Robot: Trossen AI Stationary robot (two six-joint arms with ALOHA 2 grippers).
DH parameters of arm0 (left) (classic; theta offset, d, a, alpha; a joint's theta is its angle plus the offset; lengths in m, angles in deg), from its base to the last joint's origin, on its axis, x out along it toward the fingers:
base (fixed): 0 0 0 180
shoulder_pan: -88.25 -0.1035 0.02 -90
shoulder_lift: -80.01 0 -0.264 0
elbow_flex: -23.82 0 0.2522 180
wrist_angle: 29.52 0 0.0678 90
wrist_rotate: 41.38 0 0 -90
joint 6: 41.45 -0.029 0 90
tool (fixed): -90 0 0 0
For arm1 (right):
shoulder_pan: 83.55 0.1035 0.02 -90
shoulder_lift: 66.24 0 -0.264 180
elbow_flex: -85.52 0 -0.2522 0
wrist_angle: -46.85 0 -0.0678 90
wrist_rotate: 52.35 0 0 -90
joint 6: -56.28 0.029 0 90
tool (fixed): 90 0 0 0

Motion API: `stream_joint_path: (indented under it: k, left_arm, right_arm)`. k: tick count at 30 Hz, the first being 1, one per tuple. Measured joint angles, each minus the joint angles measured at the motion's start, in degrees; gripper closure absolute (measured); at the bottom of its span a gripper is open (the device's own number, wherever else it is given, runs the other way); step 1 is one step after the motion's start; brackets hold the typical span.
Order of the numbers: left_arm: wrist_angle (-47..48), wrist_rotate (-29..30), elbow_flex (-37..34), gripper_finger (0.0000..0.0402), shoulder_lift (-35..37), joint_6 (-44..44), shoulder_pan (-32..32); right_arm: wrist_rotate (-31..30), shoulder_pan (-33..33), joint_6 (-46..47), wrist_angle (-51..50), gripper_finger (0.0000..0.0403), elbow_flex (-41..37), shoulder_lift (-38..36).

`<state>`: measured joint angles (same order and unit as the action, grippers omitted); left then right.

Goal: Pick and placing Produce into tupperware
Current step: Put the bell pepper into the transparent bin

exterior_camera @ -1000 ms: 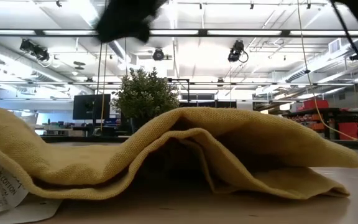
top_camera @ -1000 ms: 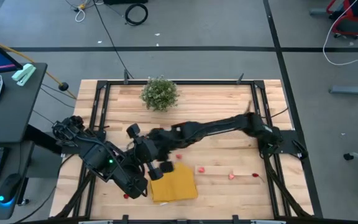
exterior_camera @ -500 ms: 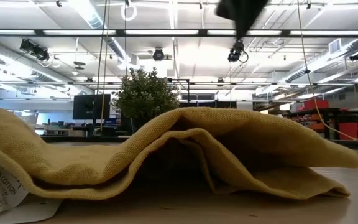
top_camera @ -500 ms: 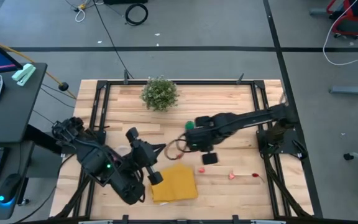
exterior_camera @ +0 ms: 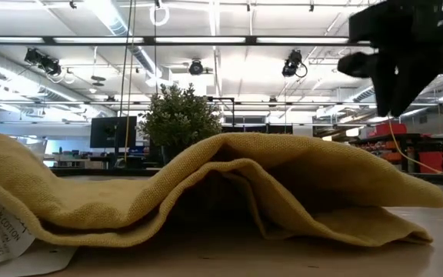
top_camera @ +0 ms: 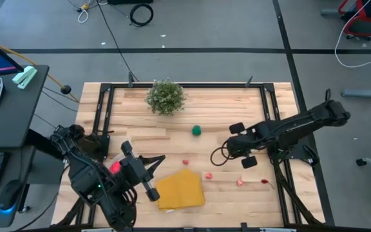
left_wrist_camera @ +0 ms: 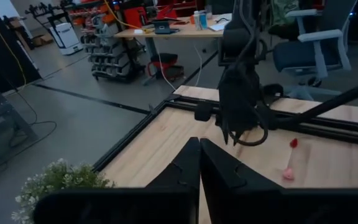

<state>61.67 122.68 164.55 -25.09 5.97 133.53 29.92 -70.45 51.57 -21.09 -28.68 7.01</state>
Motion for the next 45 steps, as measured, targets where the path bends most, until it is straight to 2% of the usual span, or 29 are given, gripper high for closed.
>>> stream_joint_path:
  k: [5,11,17,23,26,30,39,45]
  left_arm:
    - [0.0,-0.1,0.0,0.0396,0.0,0.0,0.0]
    - [0.0,-0.4,0.0,0.0381,0.0,-0.1,0.0]
    - [0.4,-1.8,0.0,0.038,0.0,-0.8,0.0]
    - [0.5,-4.8,0.0,0.0394,0.0,-4.8,0.0]
    - [0.5,-4.9,0.0,0.0393,0.0,-6.2,0.0]
    - [1.0,-5.0,0.0,0.0381,0.0,-6.8,0.0]
    - [5.5,-5.0,0.0,0.0384,0.0,-6.8,0.0]
    - [6.6,-5.0,0.0,0.0393,0.0,-6.8,0.0]
  right_arm:
    - [-1.3,-2.7,-4.8,14.7,0.0302,-4.7,-0.2]
    - [-10.9,-7.2,-10.6,16.3,0.0237,-0.3,6.1]
    - [-10.6,-11.0,-18.3,20.6,0.016,1.4,12.0]
    - [-10.9,-12.9,-34.1,37.3,0.0115,1.4,19.3]
    - [-8.6,-14.4,-38.2,43.7,0.0103,1.5,23.0]
    - [-6.9,-16.8,-39.3,45.5,0.0096,1.5,27.1]
    - [-6.3,-20.3,-40.5,49.2,0.0096,1.5,30.1]
    - [1.0,-21.6,-39.3,52.4,0.0096,1.5,31.8]
